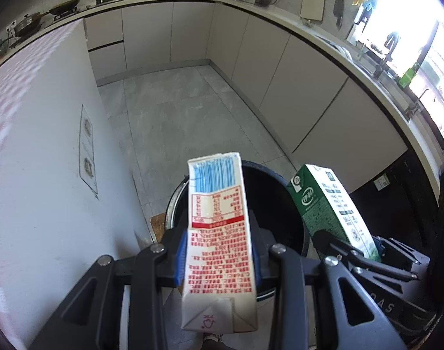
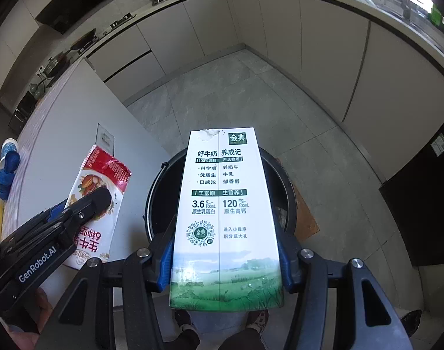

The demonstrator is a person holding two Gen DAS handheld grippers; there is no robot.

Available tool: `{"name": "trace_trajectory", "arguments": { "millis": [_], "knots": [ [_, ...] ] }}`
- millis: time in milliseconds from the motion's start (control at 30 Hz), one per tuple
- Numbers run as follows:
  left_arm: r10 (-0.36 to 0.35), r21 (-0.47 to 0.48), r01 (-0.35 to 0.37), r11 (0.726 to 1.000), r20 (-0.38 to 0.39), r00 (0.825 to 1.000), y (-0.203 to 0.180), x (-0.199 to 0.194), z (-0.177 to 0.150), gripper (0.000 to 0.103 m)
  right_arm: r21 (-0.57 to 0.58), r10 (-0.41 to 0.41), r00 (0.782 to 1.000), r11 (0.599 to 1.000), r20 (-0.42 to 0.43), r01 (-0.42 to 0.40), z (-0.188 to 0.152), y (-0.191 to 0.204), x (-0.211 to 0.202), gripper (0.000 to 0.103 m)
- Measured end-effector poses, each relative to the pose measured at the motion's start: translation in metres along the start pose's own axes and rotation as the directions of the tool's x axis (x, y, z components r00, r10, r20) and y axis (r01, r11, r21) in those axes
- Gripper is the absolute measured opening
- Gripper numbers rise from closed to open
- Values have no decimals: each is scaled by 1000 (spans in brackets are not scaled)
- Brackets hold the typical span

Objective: Collect trash
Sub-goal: 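Open both tools to drop the milk cartons into the bin, then move both tools back over the table toward the plastic bag and sponge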

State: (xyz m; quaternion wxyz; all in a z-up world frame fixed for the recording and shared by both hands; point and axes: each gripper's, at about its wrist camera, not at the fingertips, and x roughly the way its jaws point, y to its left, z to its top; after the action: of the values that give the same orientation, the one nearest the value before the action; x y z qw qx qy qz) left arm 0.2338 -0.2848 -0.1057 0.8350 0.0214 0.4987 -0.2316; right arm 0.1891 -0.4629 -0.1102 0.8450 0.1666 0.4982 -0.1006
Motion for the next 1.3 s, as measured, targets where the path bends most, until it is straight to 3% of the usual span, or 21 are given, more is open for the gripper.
{"name": "trace_trajectory", "arguments": {
  "millis": [133, 233, 267, 533, 833, 1133, 1300],
  "knots": [
    [9, -21, -10, 1000, -24, 1000, 1, 15, 3, 40, -19, 13, 1000, 1000, -25, -13, 7, -8, 18, 59],
    [26, -43, -28, 999, -41, 999, 2, 31, 4, 75, -40, 3, 1000, 999, -27, -4, 10, -13, 29, 76],
    [31, -48, -33, 998, -37, 999, 1, 33, 5, 78, -41, -4, 1000, 999, -19, 3, 11, -16, 31, 78],
    [68, -44, -67, 997, 12, 998, -4, 9, 12, 78, -8, -25, 999, 1000, 41, 25, 10, -30, 8, 78],
    [56, -45, -54, 998, 51, 997, -3, -42, 17, 78, -19, -38, 997, 999, 63, 39, 11, -10, -32, 78],
    [24, -48, -19, 999, 103, 994, 19, -96, 14, 78, -20, -19, 993, 1000, 119, 22, 2, 25, -76, 78],
    [48, -53, -41, 998, 141, 989, 37, -125, 7, 78, -63, 2, 988, 998, 156, 8, -5, 63, -98, 78]
  ]
}}
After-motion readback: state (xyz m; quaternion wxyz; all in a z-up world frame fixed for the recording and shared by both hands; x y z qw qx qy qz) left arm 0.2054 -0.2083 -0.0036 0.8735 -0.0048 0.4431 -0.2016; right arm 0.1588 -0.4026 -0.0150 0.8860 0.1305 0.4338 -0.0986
